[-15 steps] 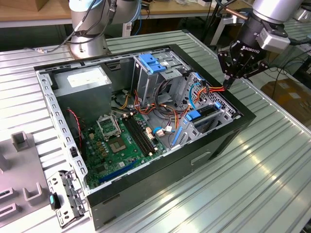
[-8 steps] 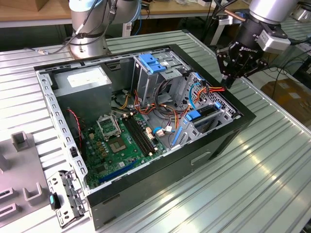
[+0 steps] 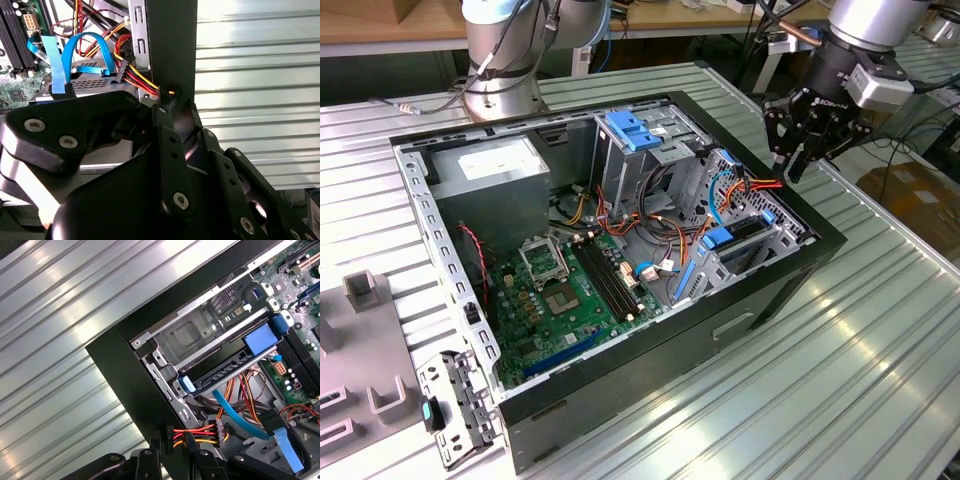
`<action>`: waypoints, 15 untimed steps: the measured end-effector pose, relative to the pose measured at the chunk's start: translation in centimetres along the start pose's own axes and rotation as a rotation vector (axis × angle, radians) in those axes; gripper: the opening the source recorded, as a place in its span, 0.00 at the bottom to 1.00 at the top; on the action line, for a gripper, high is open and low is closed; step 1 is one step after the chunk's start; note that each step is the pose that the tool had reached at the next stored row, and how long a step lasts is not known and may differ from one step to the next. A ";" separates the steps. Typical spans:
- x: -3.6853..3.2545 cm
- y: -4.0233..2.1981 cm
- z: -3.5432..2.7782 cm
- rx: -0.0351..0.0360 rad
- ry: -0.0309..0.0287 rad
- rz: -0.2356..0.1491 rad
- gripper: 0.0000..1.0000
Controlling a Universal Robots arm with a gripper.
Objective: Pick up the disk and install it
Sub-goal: 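Insert the first disk wire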
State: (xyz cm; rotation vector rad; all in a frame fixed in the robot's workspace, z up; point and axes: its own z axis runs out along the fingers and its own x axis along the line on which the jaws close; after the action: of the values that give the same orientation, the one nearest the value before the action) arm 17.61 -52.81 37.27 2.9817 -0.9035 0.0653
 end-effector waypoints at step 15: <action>-0.12 0.10 0.35 0.0047 0.0068 0.000 0.17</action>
State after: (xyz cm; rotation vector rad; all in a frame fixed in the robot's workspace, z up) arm 17.46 -52.83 36.92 2.9838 -0.9044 0.0776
